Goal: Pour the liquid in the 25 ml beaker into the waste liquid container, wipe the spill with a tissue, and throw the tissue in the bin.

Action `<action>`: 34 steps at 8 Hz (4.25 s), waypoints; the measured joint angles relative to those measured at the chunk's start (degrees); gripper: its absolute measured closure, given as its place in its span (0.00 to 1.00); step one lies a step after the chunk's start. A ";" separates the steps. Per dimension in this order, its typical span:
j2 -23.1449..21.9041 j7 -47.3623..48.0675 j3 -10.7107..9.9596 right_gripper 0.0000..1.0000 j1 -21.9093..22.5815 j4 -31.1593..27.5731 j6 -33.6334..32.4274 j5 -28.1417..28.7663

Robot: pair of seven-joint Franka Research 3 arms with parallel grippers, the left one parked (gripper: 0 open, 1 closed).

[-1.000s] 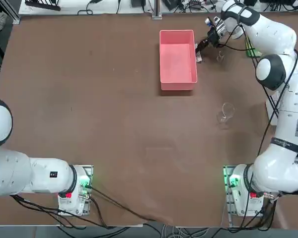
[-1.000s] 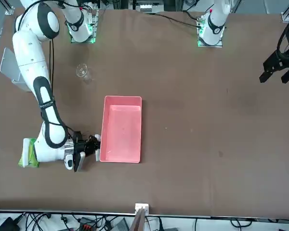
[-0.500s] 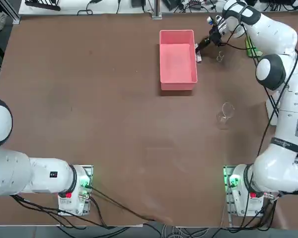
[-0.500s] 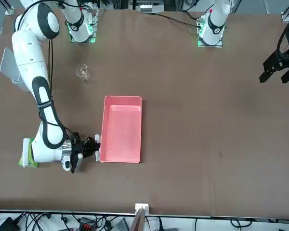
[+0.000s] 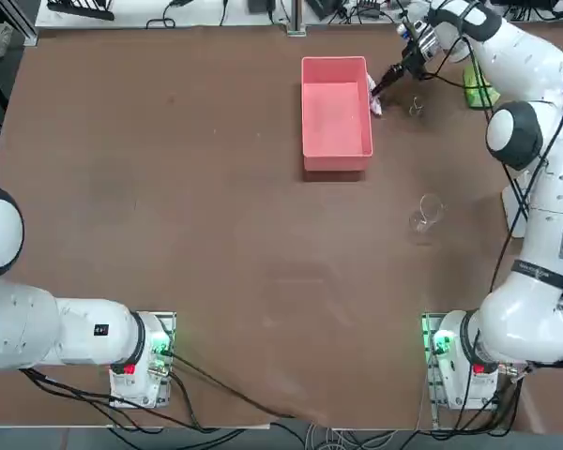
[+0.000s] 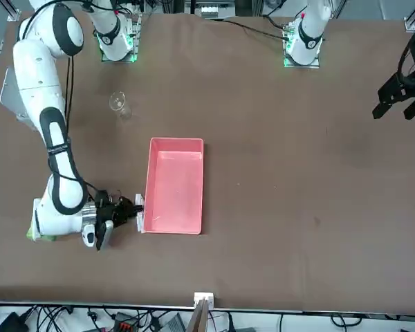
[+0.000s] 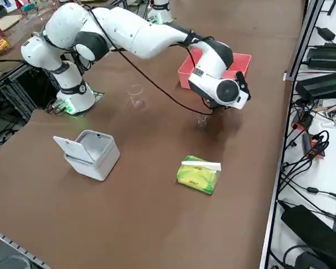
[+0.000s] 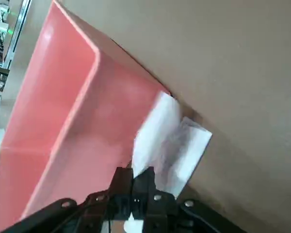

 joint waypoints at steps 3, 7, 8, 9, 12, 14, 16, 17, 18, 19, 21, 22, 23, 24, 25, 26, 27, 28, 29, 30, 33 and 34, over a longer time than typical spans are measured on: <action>-3.88 0.00 -0.30 0.98 -1.19 0.31 -3.84 0.00; -9.92 1.19 -1.83 0.98 -1.30 0.49 -8.16 -2.47; -11.99 2.75 -1.85 0.98 -1.31 0.58 -9.37 -4.90; -14.40 4.28 -2.00 0.98 -1.38 0.66 -10.86 -7.30; -23.12 6.41 -6.83 0.98 -1.47 -1.40 -17.69 -10.14; -29.39 6.40 -11.15 0.97 -1.78 -6.74 -19.98 -12.56; -34.36 6.24 -12.52 0.97 -3.10 -12.53 -20.12 -18.15; -36.60 5.94 -12.63 0.97 -4.33 -15.57 -20.13 -20.94; -39.00 5.51 -12.71 0.97 -5.88 -18.99 -20.14 -22.92; -41.48 4.92 -12.77 0.97 -7.51 -22.52 -20.14 -24.76; -45.81 3.44 -12.93 0.97 -10.91 -28.14 -20.13 -28.63; -47.66 2.91 -12.97 0.97 -12.80 -30.71 -20.13 -30.57; -49.08 1.82 -13.00 0.97 -14.63 -33.00 -20.13 -32.57; -49.90 1.05 -13.01 0.97 -15.90 -34.48 -20.23 -34.48; -50.48 0.79 -13.01 0.97 -17.06 -35.69 -20.46 -36.21; -50.95 0.71 -13.01 0.97 -18.21 -37.03 -20.59 -37.70; -51.13 0.62 -13.02 0.97 -19.70 -38.36 -20.59 -38.42; -51.12 -0.18 -13.03 0.97 -21.31 -39.71 -20.57 -38.90; -51.12 -1.06 -13.04 0.97 -22.65 -40.87 -20.56 -39.34; -51.12 -1.77 -13.05 0.97 -23.60 -41.66 -20.56 -39.66; -51.13 -2.96 -13.04 0.97 -24.79 -43.35 -20.56 -41.29; -51.13 -3.38 -13.04 0.97 -25.27 -43.77 -20.56 -41.48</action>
